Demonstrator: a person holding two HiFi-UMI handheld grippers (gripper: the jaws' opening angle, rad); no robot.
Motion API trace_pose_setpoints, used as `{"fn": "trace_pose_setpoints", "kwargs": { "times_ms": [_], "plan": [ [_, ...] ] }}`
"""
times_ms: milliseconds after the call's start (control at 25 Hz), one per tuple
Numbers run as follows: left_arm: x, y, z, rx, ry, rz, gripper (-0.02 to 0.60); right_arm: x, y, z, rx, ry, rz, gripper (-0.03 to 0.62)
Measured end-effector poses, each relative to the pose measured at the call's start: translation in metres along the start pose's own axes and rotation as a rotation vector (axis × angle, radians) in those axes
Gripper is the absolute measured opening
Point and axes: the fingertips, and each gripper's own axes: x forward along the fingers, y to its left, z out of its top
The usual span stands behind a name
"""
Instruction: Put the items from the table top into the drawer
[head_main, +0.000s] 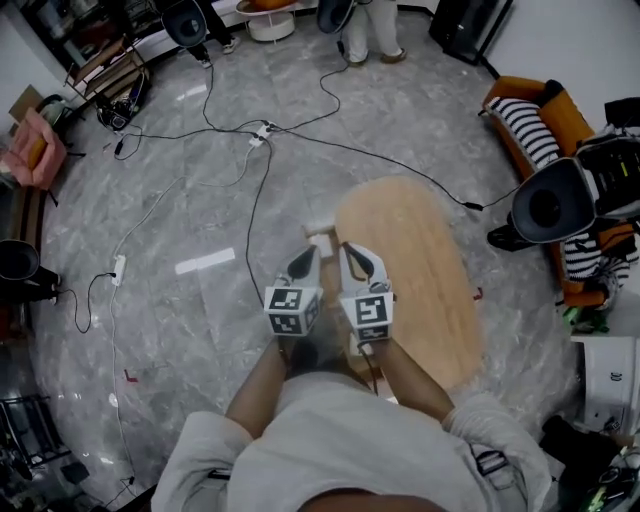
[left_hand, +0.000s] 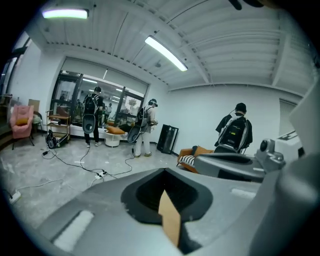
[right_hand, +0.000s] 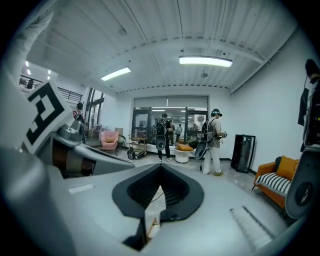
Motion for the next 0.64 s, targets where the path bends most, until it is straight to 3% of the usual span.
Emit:
{"fn": "trace_pose_setpoints", "kwargs": {
  "times_ms": [640],
  "plan": [
    [-0.025, -0.051, 0.008, 0.057, -0.049, -0.056, 0.02, -0.042, 0.001, 0.006, 0.056, -0.045, -0.025, 0.006]
  ]
}}
